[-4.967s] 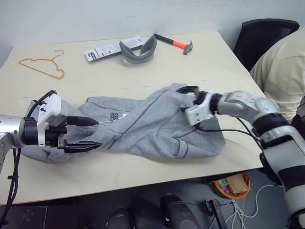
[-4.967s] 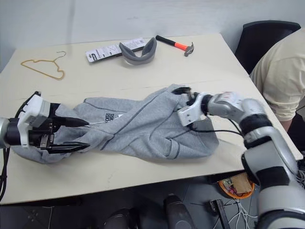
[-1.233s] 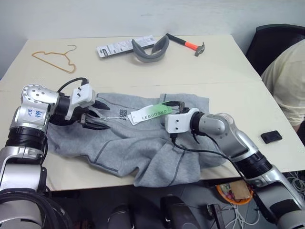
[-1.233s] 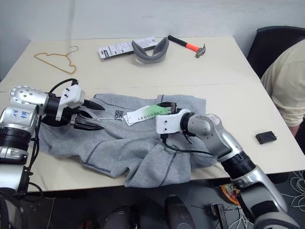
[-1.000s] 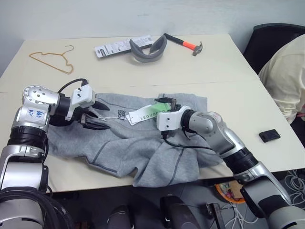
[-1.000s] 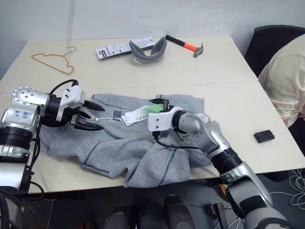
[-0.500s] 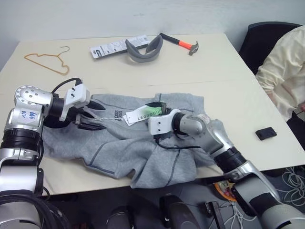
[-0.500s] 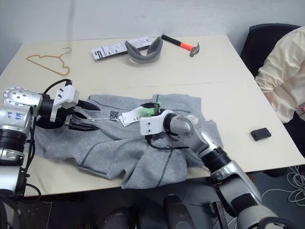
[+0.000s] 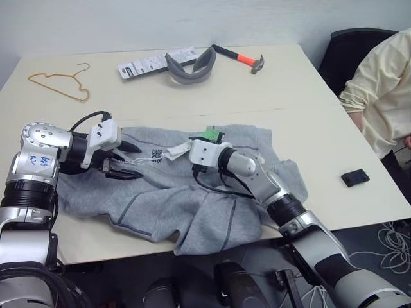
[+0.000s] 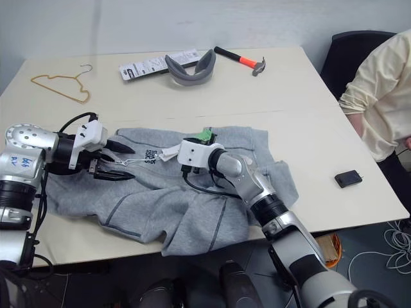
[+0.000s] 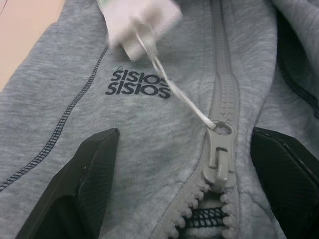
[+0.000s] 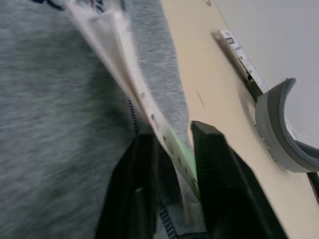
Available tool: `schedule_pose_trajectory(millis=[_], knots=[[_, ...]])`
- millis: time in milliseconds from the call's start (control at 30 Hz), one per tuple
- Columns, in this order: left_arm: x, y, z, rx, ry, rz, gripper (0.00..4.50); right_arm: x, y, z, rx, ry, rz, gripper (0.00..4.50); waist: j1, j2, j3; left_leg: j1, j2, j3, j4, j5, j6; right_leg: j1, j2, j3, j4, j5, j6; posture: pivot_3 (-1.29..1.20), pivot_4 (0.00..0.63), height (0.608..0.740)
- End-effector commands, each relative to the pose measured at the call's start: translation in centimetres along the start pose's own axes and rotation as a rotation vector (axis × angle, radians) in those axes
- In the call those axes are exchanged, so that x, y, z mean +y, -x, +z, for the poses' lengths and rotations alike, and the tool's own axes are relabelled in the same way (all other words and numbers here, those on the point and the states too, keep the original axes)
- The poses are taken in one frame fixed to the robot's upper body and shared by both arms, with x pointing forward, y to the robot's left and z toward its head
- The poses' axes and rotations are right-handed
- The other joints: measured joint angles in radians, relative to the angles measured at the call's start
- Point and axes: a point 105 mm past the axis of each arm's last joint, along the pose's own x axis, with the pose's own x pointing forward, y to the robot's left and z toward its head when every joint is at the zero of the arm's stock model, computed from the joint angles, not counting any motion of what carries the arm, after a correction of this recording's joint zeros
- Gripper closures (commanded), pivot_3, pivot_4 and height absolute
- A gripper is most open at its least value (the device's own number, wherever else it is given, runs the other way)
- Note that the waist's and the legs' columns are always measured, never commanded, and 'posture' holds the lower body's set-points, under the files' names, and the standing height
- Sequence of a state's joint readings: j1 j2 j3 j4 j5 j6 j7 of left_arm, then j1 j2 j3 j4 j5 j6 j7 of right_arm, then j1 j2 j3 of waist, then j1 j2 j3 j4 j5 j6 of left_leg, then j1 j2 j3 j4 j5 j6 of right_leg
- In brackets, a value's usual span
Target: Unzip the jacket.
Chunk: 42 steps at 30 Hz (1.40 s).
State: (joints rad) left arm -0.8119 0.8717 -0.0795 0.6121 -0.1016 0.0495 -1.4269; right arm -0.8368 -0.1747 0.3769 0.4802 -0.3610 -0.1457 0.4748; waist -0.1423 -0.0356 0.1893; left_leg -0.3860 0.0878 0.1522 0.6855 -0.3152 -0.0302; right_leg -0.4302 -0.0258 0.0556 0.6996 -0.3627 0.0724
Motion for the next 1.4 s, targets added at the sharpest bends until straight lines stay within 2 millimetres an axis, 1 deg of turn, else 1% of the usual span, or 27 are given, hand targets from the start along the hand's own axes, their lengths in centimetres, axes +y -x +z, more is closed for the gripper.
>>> schedule_pose_trajectory(millis=[33, 133, 267, 333, 400, 433, 533, 700, 867, 933, 1033, 1133, 1200, 1267, 1333, 1400], knots=[[0.4, 0.0, -1.3, 0.025, 0.027, 0.034, 0.35, -0.2, 0.3, 1.6, -0.073, -0.075, -0.007, 4.44, -0.001, 0.000, 0.000, 0.000, 0.000, 0.000, 0.000, 0.000, 0.000, 0.000, 0.000, 0.000, 0.000, 0.000, 0.000, 0.00, 0.150, 0.740], [0.4, -0.4, -2.2, 0.037, 0.043, 0.037, 0.35, 0.2, 0.8, 1.5, -0.070, -0.121, 0.004, 4.44, 0.000, 0.000, 0.000, 0.000, 0.000, 0.000, -0.001, 0.000, 0.000, 0.000, 0.000, 0.000, 0.000, 0.000, 0.000, 0.00, 0.150, 0.740], [0.5, -0.7, -2.7, 0.044, 0.051, 0.040, 0.35, 0.3, 1.2, 1.2, -0.057, -0.162, -0.003, 4.44, 0.001, 0.000, 0.000, 0.000, 0.000, -0.001, -0.001, 0.000, 0.000, 0.000, 0.000, -0.001, 0.000, 0.000, 0.000, 0.00, 0.150, 0.740], [0.8, -0.8, -3.1, 0.047, 0.068, 0.057, 0.35, -0.6, 1.7, 0.9, -0.044, -0.220, -0.054, 4.44, 0.003, 0.000, 0.000, 0.000, 0.000, -0.001, -0.001, 0.000, 0.000, 0.000, 0.000, -0.002, 0.000, 0.000, 0.000, 0.00, 0.150, 0.740], [0.9, -1.0, -3.4, 0.049, 0.081, 0.065, 0.35, -2.4, 2.8, 0.4, -0.032, -0.336, -0.144, 4.44, 0.004, 0.000, 0.000, 0.000, 0.000, -0.001, -0.001, 0.000, 0.000, 0.000, 0.000, -0.002, 0.000, 0.000, 0.000, 0.00, 0.150, 0.740], [0.9, -1.0, -3.5, 0.050, 0.083, 0.066, 0.35, -2.9, 3.2, 0.3, -0.028, -0.373, -0.171, 4.44, 0.005, 0.000, 0.000, 0.000, 0.000, -0.001, 0.000, 0.000, 0.000, 0.000, 0.000, -0.002, 0.000, 0.000, 0.000, 0.00, 0.150, 0.740], [0.7, -1.6, -4.1, 0.057, 0.091, 0.059, 0.35, -5.8, 6.7, -1.4, 0.020, -0.490, -0.326, 4.44, 0.009, 0.000, 0.000, 0.000, 0.000, -0.001, 0.000, 0.000, 0.000, 0.001, -0.001, -0.002, 0.000, 0.000, 0.000, 0.00, 0.150, 0.740], [0.5, -1.8, -4.5, 0.061, 0.097, 0.057, 0.35, -8.7, 13.0, -4.1, 0.118, -0.571, -0.521, 4.44, 0.032, 0.000, 0.000, 0.000, -0.002, -0.002, 0.000, 0.000, 0.000, 0.002, -0.002, -0.001, -0.001, 0.000, 0.000, 0.00, 0.150, 0.740], [0.7, -1.7, -4.7, 0.063, 0.105, 0.069, 0.35, -11.3, 20.8, -7.1, 0.219, -0.689, -0.739, 4.44, 0.033, 0.000, -0.001, 0.001, -0.002, 0.000, -0.001, 0.000, 0.000, 0.001, 0.000, 0.000, -0.001, 0.000, 0.000, 0.00, 0.150, 0.740], [0.8, -1.7, -4.8, 0.063, 0.107, 0.074, 0.35, -12.1, 23.5, -8.0, 0.251, -0.721, -0.810, 4.44, 0.032, 0.001, -0.001, 0.001, -0.003, 0.000, -0.001, 0.000, 0.000, 0.001, 0.000, 0.000, -0.001, 0.000, 0.000, 0.00, 0.150, 0.740], [0.8, -1.7, -4.8, 0.064, 0.108, 0.076, 0.35, -13.6, 28.6, -9.9, 0.316, -0.763, -0.936, 4.44, 0.034, 0.001, -0.001, 0.001, -0.004, 0.001, -0.001, 0.000, 0.000, 0.001, 0.000, 0.000, -0.001, 0.000, 0.000, 0.00, 0.150, 0.740], [0.9, -1.8, -4.8, 0.063, 0.107, 0.076, 0.35, -15.1, 33.2, -11.5, 0.357, -0.829, -1.053, 4.44, 0.035, 0.001, -0.001, 0.001, -0.005, 0.001, -0.001, 0.001, 0.000, 0.001, 0.000, 0.000, -0.002, 0.000, 0.000, 0.00, 0.150, 0.740], [0.9, -1.9, -4.7, 0.061, 0.107, 0.077, 0.35, -15.9, 35.2, -12.1, 0.360, -0.863, -1.093, 4.44, 0.034, 0.002, -0.002, 0.002, -0.006, 0.003, -0.002, 0.001, 0.000, 0.002, 0.001, 0.001, -0.001, 0.000, 0.000, 0.00, 0.150, 0.740], [0.9, -2.0, -4.7, 0.058, 0.106, 0.077, 0.35, -16.8, 36.5, -12.4, 0.339, -0.910, -1.123, 4.44, 0.031, 0.003, -0.002, 0.005, -0.006, 0.005, -0.003, 0.001, 0.000, 0.002, 0.002, 0.002, -0.001, 0.000, 0.000, 0.00, 0.150, 0.740], [0.9, -2.1, -4.7, 0.057, 0.106, 0.078, 0.35, -17.5, 37.1, -12.8, 0.327, -0.943, -1.132, 4.44, 0.033, 0.005, -0.003, 0.007, -0.006, 0.008, -0.004, 0.001, 0.000, 0.003, 0.002, 0.004, -0.001, 0.000, 0.000, 0.00, 0.150, 0.740], [0.9, -2.2, -4.7, 0.052, 0.106, 0.082, 0.35, -17.8, 36.8, -13.1, 0.319, -0.965, -1.114, 4.44, 0.034, 0.005, -0.003, 0.008, -0.006, 0.008, -0.005, 0.000, 0.000, 0.003, 0.002, 0.005, -0.001, 0.000, 0.000, 0.00, 0.150, 0.740]])
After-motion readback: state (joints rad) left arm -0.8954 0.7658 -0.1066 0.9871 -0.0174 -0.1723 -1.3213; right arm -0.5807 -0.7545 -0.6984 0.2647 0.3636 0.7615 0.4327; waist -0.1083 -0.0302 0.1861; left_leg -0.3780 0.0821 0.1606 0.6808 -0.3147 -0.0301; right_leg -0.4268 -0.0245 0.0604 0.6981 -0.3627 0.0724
